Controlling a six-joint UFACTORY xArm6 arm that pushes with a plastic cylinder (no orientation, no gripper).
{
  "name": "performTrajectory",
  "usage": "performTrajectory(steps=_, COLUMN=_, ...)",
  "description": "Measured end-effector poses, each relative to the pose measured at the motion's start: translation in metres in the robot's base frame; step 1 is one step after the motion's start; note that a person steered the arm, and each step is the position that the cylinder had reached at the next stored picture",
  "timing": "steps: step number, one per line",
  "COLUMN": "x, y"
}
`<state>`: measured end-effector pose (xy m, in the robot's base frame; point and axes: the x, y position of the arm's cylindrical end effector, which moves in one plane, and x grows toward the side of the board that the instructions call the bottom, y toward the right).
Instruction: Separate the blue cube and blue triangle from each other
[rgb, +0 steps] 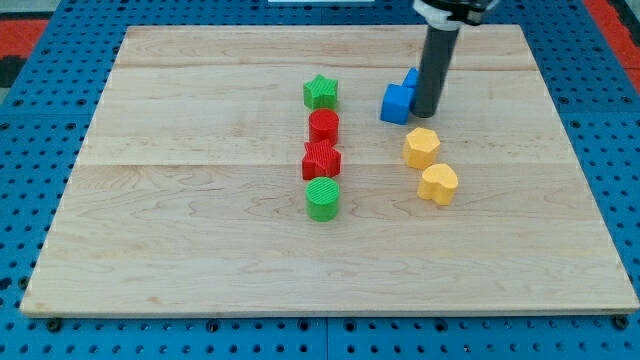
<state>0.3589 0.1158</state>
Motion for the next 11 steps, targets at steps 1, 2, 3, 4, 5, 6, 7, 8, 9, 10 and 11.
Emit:
performTrajectory(steps=1, x=0.0, y=-0.008)
performTrajectory(steps=2, x=-0.001, y=0.05)
performTrajectory(steps=3, x=-0.018, y=0.132)
performTrajectory(steps=4, x=-0.069, y=0.09)
performTrajectory(steps=5, x=-0.088, y=0.023)
performTrajectory(steps=6, x=-0.078, y=-0.006)
performTrajectory(steps=7, x=-0.067, y=-0.061)
performTrajectory(steps=8, x=-0.044, y=-0.023)
performTrajectory(steps=9, x=-0.044, y=0.014)
performTrajectory(steps=10, x=-0.04, y=0.033)
performTrajectory(steps=11, x=0.006, y=0.065)
